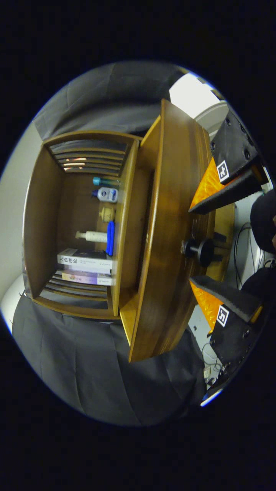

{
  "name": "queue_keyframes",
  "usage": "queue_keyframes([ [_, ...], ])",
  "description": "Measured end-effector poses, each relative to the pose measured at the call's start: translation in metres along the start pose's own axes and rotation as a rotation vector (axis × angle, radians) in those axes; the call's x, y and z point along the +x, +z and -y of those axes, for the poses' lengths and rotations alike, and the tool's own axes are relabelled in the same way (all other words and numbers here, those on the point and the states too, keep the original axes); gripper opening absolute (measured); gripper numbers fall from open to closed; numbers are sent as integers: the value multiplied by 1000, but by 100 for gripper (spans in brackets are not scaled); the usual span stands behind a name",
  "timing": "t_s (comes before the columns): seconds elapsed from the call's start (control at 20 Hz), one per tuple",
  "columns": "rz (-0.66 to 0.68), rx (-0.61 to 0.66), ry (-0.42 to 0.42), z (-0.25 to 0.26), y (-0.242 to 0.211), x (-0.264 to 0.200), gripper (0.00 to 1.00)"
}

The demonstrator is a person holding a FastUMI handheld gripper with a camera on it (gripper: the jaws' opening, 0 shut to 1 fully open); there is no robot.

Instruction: Pull open the drawer, take out the items inside it, and place them on the countertop above the cabinet.

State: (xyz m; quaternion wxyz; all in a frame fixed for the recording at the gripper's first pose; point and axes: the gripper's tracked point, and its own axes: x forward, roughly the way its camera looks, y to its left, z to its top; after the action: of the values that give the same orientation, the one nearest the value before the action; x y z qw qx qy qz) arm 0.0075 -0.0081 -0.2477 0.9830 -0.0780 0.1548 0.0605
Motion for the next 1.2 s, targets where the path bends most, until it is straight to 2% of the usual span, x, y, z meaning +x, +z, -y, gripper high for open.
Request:
queue_keyframes([
  [0.05, 13, -1, -8, 4, 7, -7, 99],
  [0.2, 22, 36, 1, 8, 31, -28, 99],
  [0.4, -26, 101, 109, -3, 65, -44, 98],
  [0.55, -21, 92, 116, 7, 97, -46, 98],
  [0.7, -36, 62, 100, 20, 119, -34, 98],
  [0.8, -50, 74, 119, 22, 134, -22, 98],
  [1.1, -157, 61, 111, 38, 146, 35, 99],
  [1.2, -220, 67, 140, 30, 140, 55, 99],
])
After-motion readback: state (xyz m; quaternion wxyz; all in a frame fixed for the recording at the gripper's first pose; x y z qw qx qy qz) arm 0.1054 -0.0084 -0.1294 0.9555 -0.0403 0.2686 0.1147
